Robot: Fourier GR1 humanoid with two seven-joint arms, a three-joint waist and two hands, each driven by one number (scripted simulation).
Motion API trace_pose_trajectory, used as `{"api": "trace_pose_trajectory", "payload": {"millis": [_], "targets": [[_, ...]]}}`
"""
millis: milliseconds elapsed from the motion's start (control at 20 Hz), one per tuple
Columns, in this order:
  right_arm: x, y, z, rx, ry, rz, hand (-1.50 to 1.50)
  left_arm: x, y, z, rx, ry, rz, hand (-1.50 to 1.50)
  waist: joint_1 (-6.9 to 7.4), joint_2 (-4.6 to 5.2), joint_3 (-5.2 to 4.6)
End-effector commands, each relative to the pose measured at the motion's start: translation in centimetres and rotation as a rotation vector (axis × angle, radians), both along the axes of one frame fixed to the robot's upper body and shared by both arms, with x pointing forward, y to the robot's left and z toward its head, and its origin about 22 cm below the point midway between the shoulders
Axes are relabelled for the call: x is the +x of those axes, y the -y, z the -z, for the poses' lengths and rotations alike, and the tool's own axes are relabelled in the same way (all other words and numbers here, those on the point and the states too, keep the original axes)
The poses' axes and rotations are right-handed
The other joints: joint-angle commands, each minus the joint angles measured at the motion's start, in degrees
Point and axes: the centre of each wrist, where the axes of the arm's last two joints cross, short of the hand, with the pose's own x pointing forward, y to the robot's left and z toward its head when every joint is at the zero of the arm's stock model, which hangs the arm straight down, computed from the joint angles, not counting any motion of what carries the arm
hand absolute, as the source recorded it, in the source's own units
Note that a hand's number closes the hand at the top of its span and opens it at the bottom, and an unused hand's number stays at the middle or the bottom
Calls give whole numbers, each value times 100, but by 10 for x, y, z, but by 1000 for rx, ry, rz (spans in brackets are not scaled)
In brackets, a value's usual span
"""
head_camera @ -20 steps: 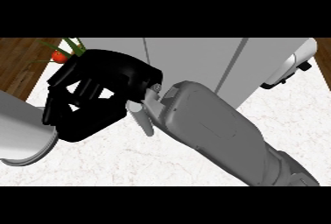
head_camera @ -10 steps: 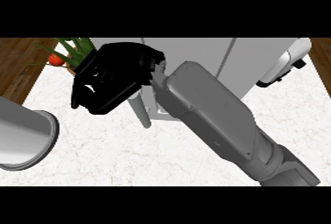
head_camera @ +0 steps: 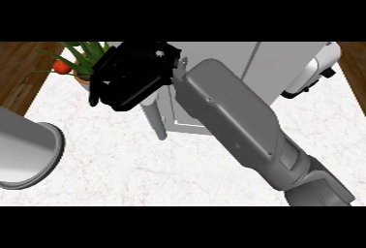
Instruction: Pick up the wine, place it into the cabinet and close the cabinet
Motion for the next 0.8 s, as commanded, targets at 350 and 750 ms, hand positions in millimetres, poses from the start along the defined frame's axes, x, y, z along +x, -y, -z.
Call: {"api": "trace_pose_trajectory", "payload": {"millis": [350, 750], "targets": [[47, 78, -2, 98, 52, 359, 150, 9, -13, -15, 10, 92, -48, -150, -19, 122, 67], [46, 77, -1, 130, 80, 428, 150, 12, -1, -13, 33, 68, 12, -150, -93, 128, 60]]}}
